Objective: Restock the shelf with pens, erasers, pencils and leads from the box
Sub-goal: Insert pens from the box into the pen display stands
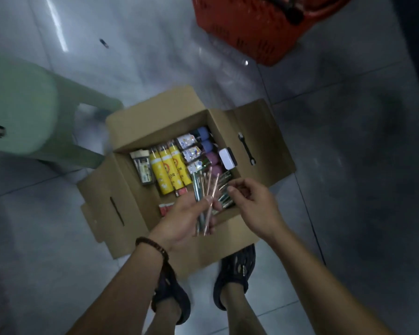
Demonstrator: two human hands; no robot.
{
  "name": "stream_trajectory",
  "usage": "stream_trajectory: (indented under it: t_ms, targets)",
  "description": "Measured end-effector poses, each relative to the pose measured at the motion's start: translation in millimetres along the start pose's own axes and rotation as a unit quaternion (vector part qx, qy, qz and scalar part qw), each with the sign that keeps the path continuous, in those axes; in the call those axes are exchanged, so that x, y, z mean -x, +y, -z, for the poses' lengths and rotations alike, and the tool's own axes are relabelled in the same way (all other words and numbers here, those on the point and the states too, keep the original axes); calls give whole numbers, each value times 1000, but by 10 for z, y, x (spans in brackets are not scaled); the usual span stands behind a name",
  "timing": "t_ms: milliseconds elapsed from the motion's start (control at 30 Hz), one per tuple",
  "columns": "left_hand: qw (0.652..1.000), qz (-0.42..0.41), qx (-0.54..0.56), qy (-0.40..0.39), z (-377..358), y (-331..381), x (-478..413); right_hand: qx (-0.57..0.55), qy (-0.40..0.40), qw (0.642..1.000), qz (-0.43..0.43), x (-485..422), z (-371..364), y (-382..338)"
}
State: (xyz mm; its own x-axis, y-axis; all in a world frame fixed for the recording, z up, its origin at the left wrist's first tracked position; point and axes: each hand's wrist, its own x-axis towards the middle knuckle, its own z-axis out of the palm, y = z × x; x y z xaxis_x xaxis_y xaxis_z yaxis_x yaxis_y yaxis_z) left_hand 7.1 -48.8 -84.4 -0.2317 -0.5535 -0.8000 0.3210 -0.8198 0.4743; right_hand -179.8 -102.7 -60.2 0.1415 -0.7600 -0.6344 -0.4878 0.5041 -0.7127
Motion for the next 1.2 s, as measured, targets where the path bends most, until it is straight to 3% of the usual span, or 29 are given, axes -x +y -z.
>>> stream_trajectory:
  t_ms: [300, 467, 600, 767, 933, 1033, 1200]
  targets:
    - [994, -56, 21, -87, -309, 1546, 2632, -120, -110, 985, 64, 1556, 132, -2453]
    - [991, -100, 75, -55, -443, 2170, 4133, -117, -156, 974, 118, 2393, 33, -3735]
    - [977, -185, 103, 9, -501, 2376, 5247, -82, -213, 954, 196, 2992, -182, -4541]
    - [934, -266, 210, 115, -525, 2171, 6413, 6, -321, 907, 272, 3830, -674, -5369]
    - [864, -341, 291, 228, -462, 1699, 7441, 69, -408, 850, 325, 4790, -1362, -5849]
    - [813, -380, 336, 287, -419, 1250, 8102, 111, -456, 808, 357, 5544, -1887, -5983]
    - [740, -444, 365, 351, -390, 271, 9186, 86, -486, 772, 400, 6898, -2794, -5805]
